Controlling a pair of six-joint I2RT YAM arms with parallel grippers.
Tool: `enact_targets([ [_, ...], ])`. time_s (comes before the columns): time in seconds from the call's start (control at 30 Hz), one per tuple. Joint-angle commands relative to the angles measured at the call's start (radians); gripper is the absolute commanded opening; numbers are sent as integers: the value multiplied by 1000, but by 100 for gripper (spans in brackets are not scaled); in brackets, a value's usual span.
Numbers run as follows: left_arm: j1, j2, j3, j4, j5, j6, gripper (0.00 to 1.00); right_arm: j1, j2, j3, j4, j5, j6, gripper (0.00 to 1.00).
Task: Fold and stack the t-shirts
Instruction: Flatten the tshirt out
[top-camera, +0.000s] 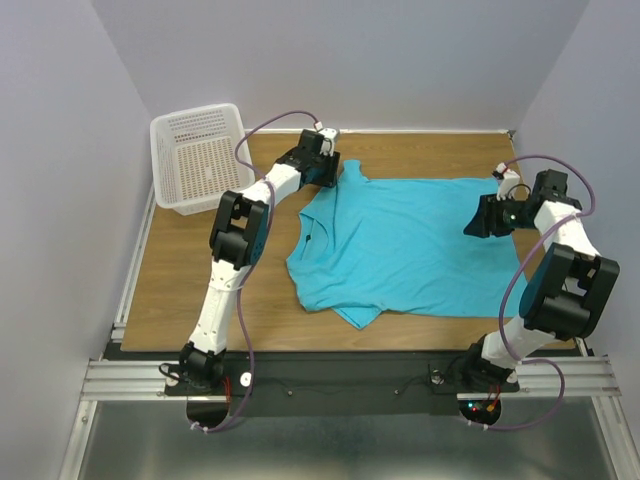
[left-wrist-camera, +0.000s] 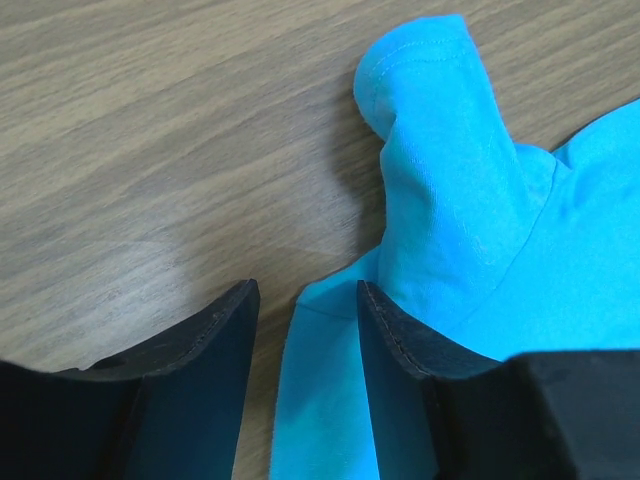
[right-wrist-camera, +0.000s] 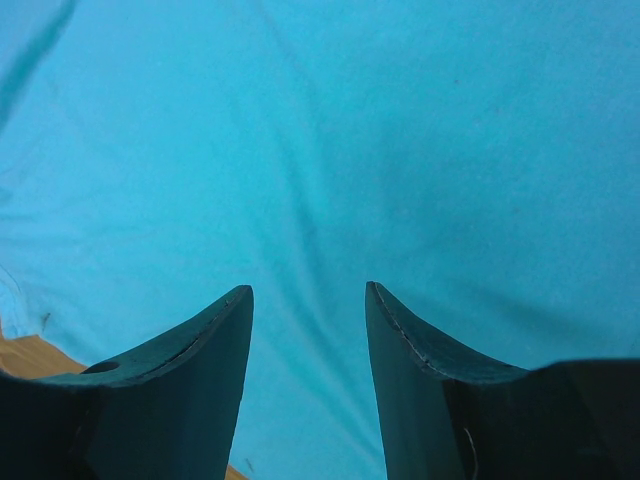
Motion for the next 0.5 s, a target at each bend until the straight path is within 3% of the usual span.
enact_targets([
  [0.0,-7,-9,20,-64,-22,49,54,-22,-39,1,37,-21,11,55],
  [0.47,-45,-22,20,-126,-16,141,49,-43,9,40,40,-14,30,55],
])
